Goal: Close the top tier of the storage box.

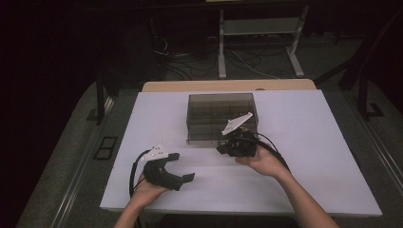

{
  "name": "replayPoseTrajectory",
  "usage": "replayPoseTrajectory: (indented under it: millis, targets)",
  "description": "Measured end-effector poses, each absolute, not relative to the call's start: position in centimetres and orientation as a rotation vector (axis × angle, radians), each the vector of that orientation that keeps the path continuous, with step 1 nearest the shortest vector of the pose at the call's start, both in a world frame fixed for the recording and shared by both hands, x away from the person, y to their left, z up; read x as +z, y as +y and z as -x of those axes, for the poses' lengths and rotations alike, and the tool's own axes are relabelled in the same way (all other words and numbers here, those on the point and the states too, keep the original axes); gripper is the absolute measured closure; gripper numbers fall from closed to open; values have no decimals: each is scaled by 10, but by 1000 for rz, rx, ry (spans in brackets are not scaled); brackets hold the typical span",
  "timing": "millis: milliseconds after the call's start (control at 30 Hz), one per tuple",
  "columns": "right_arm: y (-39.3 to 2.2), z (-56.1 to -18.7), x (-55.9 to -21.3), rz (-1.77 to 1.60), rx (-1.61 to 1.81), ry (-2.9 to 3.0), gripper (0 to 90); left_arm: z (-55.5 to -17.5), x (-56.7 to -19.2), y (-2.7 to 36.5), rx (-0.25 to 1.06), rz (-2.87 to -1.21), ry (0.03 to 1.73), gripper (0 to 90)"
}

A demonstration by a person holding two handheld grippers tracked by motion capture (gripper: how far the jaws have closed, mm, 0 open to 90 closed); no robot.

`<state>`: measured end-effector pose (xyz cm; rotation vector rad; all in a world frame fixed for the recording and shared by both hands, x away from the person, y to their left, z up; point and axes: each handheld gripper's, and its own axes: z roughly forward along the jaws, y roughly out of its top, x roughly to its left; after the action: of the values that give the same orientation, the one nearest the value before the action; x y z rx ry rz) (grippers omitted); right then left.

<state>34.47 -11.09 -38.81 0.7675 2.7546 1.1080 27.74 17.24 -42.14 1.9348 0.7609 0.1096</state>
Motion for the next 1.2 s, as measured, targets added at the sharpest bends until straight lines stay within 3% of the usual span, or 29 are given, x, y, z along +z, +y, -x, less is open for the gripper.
replayPoseTrajectory:
  millis: [1200]
  targets:
    - [-122,-368,-392,-864,1193,2672,888,-278,-421,173,111,-1936,758,0]
